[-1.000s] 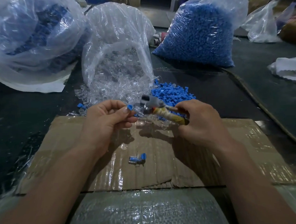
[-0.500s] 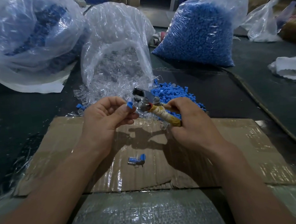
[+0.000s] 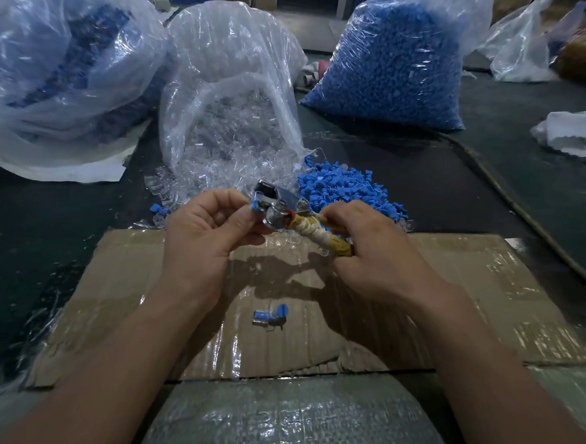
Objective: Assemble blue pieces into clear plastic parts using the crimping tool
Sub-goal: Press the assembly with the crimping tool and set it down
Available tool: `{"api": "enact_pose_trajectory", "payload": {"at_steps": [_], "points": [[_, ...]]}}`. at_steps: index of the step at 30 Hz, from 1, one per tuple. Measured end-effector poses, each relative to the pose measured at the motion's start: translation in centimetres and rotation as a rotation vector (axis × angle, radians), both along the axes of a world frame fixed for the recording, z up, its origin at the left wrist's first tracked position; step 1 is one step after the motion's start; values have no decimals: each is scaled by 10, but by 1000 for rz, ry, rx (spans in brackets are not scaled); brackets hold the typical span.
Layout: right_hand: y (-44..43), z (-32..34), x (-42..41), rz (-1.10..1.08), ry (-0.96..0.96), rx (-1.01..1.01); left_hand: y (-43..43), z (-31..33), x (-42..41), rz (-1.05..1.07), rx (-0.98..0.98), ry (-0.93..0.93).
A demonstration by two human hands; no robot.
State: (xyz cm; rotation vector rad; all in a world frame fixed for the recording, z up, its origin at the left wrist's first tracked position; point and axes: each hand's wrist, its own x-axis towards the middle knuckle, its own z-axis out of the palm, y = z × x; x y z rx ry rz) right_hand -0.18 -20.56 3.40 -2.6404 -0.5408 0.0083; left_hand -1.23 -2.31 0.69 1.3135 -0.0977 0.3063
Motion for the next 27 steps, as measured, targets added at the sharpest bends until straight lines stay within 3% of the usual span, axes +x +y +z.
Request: {"api": "enact_pose_trajectory", "payload": {"at_steps": [27], "points": [[3,-6,2,-23,-44,87,3,-1,-1,83,96,12]]}}
